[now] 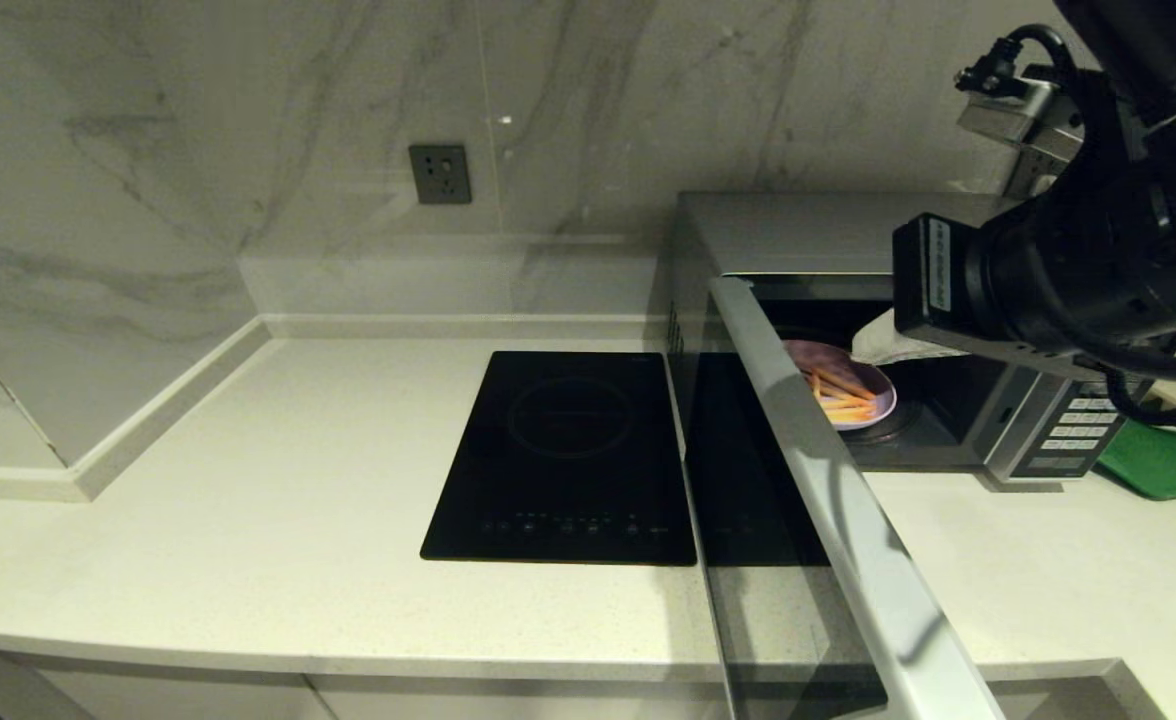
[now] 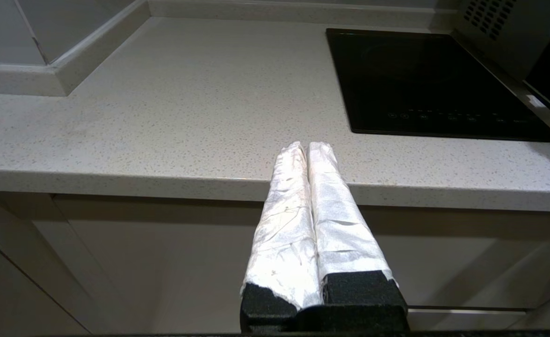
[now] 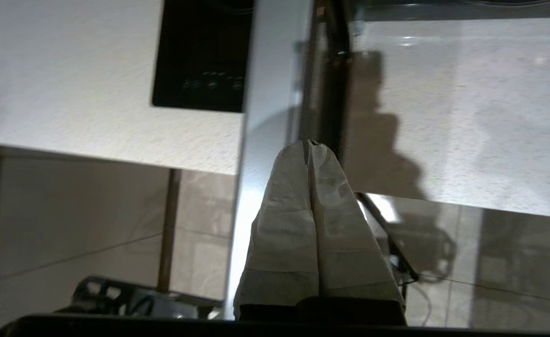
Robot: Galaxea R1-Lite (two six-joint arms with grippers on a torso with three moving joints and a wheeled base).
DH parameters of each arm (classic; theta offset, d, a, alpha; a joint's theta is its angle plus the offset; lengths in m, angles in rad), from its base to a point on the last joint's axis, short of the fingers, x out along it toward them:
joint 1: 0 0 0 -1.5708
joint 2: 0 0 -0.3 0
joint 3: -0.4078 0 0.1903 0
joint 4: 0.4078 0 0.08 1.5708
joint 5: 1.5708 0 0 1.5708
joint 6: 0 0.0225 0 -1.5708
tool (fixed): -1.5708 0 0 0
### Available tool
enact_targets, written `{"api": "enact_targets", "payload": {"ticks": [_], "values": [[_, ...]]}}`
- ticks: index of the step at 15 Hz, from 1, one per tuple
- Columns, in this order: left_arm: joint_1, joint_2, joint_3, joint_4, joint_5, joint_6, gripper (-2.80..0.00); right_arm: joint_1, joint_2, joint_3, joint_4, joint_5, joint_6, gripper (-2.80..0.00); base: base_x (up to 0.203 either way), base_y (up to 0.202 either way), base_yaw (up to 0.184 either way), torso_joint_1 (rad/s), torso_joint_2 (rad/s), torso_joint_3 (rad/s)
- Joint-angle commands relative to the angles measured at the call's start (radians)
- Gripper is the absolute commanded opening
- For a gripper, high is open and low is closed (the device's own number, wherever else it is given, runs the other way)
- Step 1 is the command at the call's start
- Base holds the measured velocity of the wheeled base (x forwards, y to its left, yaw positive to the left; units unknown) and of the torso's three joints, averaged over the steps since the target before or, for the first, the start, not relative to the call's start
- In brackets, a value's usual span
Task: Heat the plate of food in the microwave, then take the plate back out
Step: Close the microwave oven
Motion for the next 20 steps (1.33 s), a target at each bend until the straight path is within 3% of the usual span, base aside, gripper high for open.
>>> {"api": "enact_targets", "payload": {"ticks": [1,7,11,14,20], "values": [[0.000,0.000,0.000,0.000,0.000,-0.001,-2.80,0.021,-0.008,-0.001,-0.008,0.045,0.003,-2.80,0.000,0.000,0.000,0.000,0.00,0.000],[0.000,0.000,0.000,0.000,0.000,-0.001,-2.80,0.162,0.077,-0.001,-0.029,0.072,0.005,-2.80,0.000,0.000,0.000,0.000,0.00,0.000],[0.000,0.000,0.000,0.000,0.000,-0.001,-2.80,0.195,0.116,0.002,-0.025,0.073,0.010,-2.80,0.000,0.000,0.000,0.000,0.00,0.000],[0.000,0.000,0.000,0.000,0.000,-0.001,-2.80,0.195,0.107,0.008,0.012,0.065,0.057,-2.80,0.000,0.000,0.000,0.000,0.00,0.000],[0.000,0.000,0.000,0.000,0.000,-0.001,-2.80,0.159,0.014,0.151,0.039,-0.072,0.113,-2.80,0.000,0.000,0.000,0.000,0.00,0.000]]}}
